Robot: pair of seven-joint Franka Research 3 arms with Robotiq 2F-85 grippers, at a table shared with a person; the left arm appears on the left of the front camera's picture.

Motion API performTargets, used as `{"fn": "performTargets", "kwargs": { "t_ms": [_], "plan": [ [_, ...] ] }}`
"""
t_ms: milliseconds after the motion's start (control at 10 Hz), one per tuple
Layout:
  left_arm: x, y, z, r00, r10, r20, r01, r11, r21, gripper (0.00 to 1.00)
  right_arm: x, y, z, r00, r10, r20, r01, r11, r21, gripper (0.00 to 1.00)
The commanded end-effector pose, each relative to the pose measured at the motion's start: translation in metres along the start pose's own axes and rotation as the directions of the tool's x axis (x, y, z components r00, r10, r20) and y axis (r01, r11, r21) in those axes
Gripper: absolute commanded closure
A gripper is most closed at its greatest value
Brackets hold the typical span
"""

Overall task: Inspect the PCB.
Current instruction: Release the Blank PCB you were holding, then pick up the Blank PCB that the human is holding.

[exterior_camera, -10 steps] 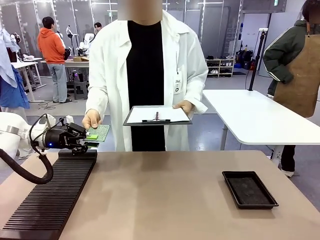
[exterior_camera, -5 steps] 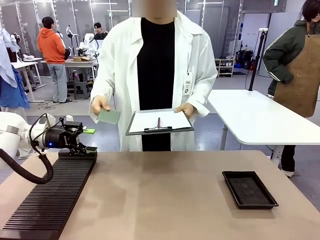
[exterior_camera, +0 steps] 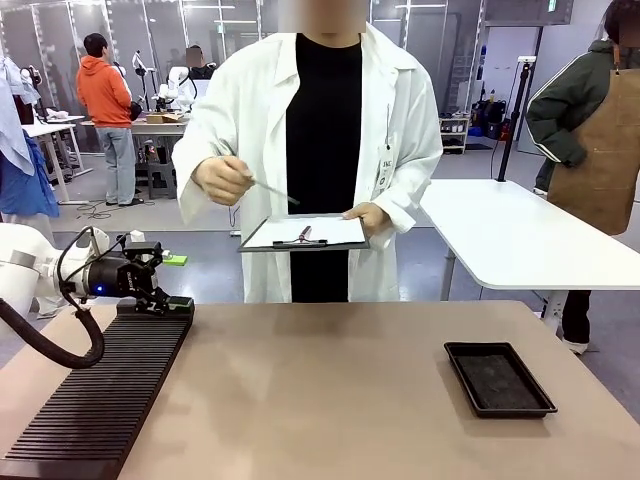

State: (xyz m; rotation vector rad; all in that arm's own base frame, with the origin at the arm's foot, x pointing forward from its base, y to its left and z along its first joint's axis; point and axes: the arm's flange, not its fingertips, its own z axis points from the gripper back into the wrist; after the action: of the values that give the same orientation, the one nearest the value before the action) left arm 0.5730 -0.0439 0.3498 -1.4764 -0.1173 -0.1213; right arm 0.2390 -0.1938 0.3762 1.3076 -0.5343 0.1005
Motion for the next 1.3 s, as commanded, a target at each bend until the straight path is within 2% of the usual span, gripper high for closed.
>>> {"fn": "performTargets", "kwargs": {
  "t_ms": [0, 900, 1000, 1200],
  "plan": [
    [0.003, 0.001, -0.001, 1.000, -0.003, -0.006, 0.003, 1.000, -0.006, 0.00, 0.002, 0.000, 0.001, 1.000, 0.020, 0.012, -0.020, 1.000, 0.010, 0.00],
    [0.000, 0.001, 0.000, 1.000, 0.001, -0.001, -0.001, 1.000, -0.001, 0.00, 0.002, 0.000, 0.001, 1.000, 0.020, 0.012, -0.020, 1.000, 0.010, 0.00],
    [0.001, -0.018, 0.012, 1.000, -0.004, -0.031, 0.003, 0.999, -0.043, 0.00, 0.002, 0.000, 0.001, 1.000, 0.020, 0.012, -0.020, 1.000, 0.010, 0.00],
    [-0.015, -0.048, 0.052, 0.999, -0.024, -0.031, 0.023, 0.999, -0.031, 0.00, 0.002, 0.000, 0.001, 1.000, 0.020, 0.012, -0.020, 1.000, 0.010, 0.00]
  ]
}}
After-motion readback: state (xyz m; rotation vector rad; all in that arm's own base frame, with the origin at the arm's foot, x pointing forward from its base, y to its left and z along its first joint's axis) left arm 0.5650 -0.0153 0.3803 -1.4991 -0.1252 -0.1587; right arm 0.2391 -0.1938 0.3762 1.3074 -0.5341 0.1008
